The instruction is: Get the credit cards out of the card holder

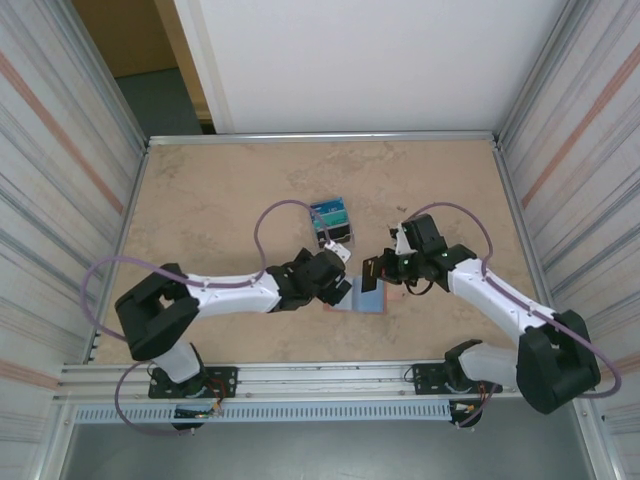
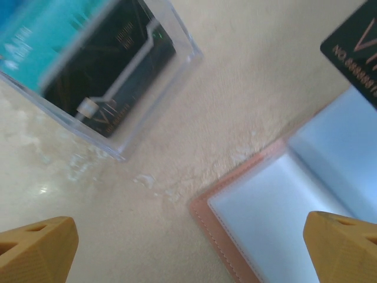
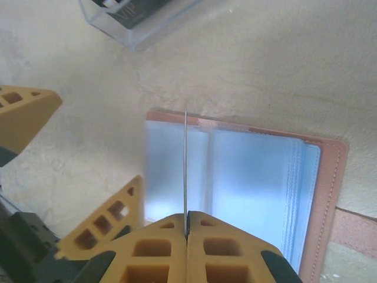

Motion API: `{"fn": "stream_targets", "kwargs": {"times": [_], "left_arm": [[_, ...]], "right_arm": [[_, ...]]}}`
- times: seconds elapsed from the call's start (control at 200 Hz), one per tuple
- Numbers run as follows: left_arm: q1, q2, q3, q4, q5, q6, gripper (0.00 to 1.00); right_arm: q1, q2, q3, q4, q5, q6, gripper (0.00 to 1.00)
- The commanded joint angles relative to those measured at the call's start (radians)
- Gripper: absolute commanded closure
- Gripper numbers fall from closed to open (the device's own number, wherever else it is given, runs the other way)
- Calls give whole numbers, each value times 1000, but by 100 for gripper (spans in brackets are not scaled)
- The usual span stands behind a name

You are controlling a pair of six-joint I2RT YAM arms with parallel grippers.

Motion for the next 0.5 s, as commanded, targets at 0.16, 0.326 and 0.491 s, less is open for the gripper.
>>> {"fn": "stream_targets", "kwargs": {"times": [0.16, 0.326, 0.491], "left_arm": [[46, -216, -50, 21, -9, -108, 1], [156, -332, -143, 221, 332, -237, 4], [227, -368, -173, 388, 602, -300, 7]], "right_arm": [[-10, -131, 35, -20, 4, -44, 100], [-8, -228, -2, 147, -116, -8, 100], [-9, -292, -23, 320, -187, 55, 100]]}}
